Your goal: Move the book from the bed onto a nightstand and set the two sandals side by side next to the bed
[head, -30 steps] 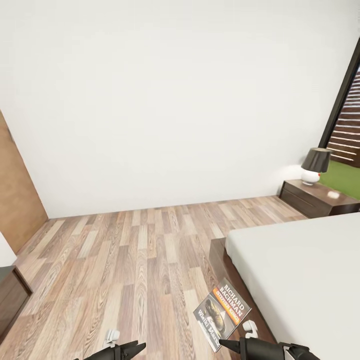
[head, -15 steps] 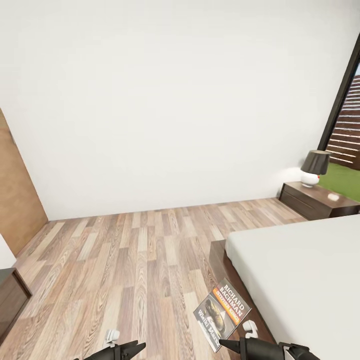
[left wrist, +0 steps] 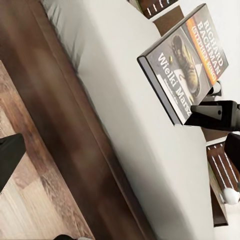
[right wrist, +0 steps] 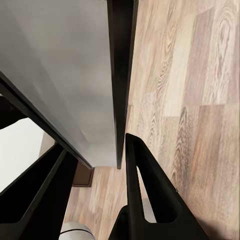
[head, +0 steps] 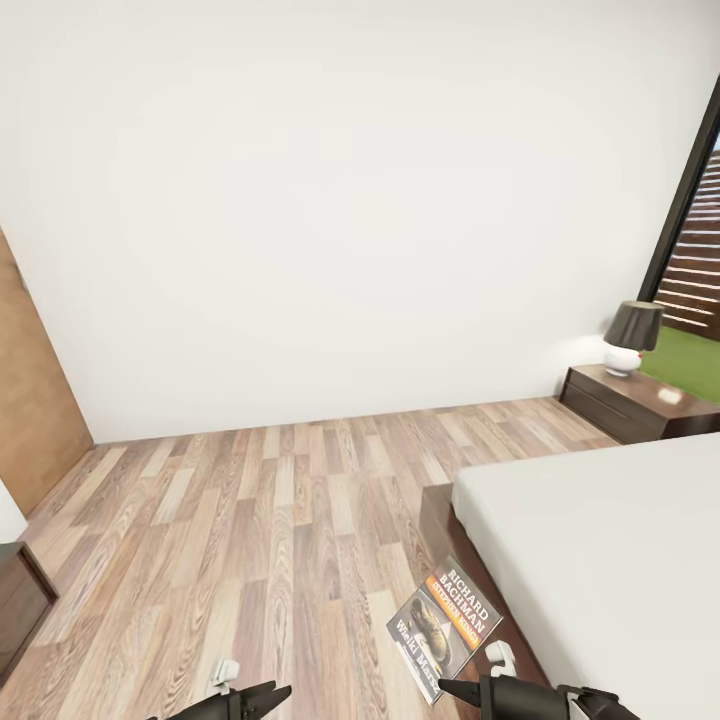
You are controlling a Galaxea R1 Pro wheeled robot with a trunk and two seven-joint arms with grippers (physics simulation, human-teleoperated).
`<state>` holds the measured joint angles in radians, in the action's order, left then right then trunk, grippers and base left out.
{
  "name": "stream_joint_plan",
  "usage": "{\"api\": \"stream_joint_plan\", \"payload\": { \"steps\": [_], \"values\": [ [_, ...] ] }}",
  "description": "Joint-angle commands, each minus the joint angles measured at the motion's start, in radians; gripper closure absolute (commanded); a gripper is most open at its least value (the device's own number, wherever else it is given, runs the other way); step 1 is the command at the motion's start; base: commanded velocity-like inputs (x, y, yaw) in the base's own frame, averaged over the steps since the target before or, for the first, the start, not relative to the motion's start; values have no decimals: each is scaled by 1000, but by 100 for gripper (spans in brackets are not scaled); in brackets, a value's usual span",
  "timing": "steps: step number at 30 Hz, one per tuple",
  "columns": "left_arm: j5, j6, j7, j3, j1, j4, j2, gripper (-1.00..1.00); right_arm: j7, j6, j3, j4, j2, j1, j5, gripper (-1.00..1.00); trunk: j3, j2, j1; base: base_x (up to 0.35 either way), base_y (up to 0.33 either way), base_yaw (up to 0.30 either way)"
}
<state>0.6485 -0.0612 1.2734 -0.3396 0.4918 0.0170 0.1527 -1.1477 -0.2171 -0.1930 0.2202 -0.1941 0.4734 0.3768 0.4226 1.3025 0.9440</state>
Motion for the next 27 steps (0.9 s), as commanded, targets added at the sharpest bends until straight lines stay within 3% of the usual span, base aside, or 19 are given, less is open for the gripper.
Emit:
{"api": "stream_joint_plan", "payload": {
  "steps": [1, 13, 15, 20, 21, 22, 24, 27],
  "values": [
    [7, -6, 1, -8, 1, 0, 0, -100, -1, -10, -6, 1, -1, 1, 11, 100, 1, 1, 0, 296, 0, 0],
    [6, -6, -48, -9, 1, 0, -1, -100, -1, -10, -6, -1, -1, 1, 11, 100, 1, 1, 0, 318, 0, 0],
    [5, -6, -97, -10, 1, 1, 0, -100, -1, -10, -6, 0, -1, 1, 11, 100, 1, 1, 0, 323, 0, 0],
    [-3, -6, -324, -15, 1, 2, -4, -100, -1, -9, -6, 0, -1, 1, 11, 100, 1, 1, 0, 323, 0, 0],
    [-17, -6, -384, -19, 0, 2, -14, -100, -1, -9, -6, 0, -1, 1, 11, 100, 1, 1, 0, 323, 0, 0],
    [-62, -7, -471, -26, -12, 2, -30, -100, -1, -9, -6, 0, -1, 1, 11, 100, 1, 1, 0, 323, 0, 0],
    [-124, -8, -543, -32, -37, 2, -41, -100, -1, -9, -6, -1, -1, 1, 11, 100, 1, 1, 0, 322, 0, 0],
    [-275, -31, -663, -35, -89, 1, -52, -100, -1, -9, -6, -1, -1, 1, 11, 100, 1, 1, 0, 311, 0, 0]
  ]
}}
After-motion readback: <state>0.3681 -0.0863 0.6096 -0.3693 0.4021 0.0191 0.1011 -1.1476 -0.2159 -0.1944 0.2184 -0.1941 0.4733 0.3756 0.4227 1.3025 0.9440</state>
